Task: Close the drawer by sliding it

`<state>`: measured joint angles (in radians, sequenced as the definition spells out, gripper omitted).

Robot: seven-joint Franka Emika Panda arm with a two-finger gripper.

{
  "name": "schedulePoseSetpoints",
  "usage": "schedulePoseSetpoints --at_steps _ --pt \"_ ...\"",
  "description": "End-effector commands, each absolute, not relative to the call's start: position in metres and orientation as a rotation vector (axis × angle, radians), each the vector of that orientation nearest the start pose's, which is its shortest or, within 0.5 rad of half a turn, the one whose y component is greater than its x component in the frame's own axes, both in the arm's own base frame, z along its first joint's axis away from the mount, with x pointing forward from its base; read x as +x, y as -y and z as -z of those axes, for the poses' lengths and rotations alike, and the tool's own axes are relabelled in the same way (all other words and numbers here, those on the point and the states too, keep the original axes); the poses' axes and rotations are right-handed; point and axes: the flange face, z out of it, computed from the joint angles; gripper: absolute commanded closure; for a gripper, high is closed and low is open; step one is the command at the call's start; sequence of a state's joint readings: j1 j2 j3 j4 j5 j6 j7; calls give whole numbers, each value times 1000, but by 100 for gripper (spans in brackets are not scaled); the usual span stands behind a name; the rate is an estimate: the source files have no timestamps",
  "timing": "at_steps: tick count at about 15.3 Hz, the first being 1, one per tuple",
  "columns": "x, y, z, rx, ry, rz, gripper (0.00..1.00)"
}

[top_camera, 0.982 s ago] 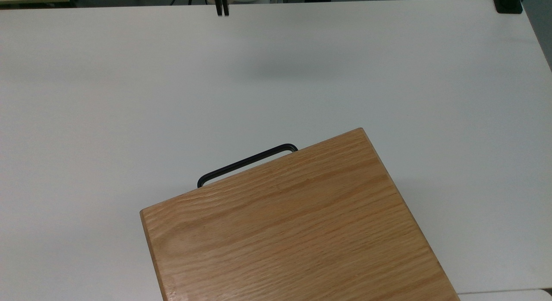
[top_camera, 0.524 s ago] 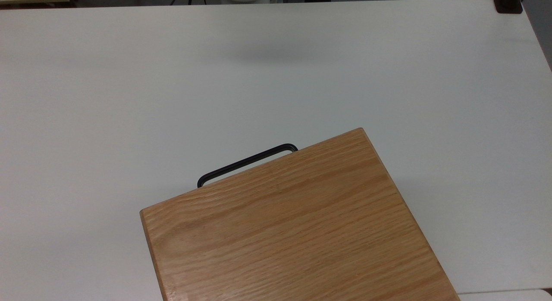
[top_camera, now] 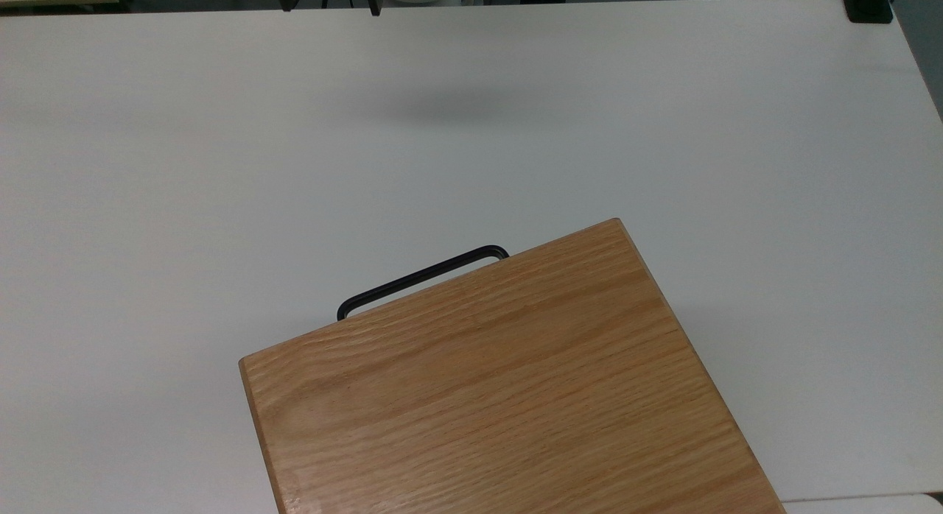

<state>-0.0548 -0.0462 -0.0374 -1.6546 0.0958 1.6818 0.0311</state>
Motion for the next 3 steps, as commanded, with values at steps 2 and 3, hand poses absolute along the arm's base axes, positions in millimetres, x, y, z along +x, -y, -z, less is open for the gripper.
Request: schedulePoseSetpoints --at_steps 2,3 --pt "554 47 -630 -3046 -302 172 0" --pt "554 47 -630 -3048 -304 172 0"
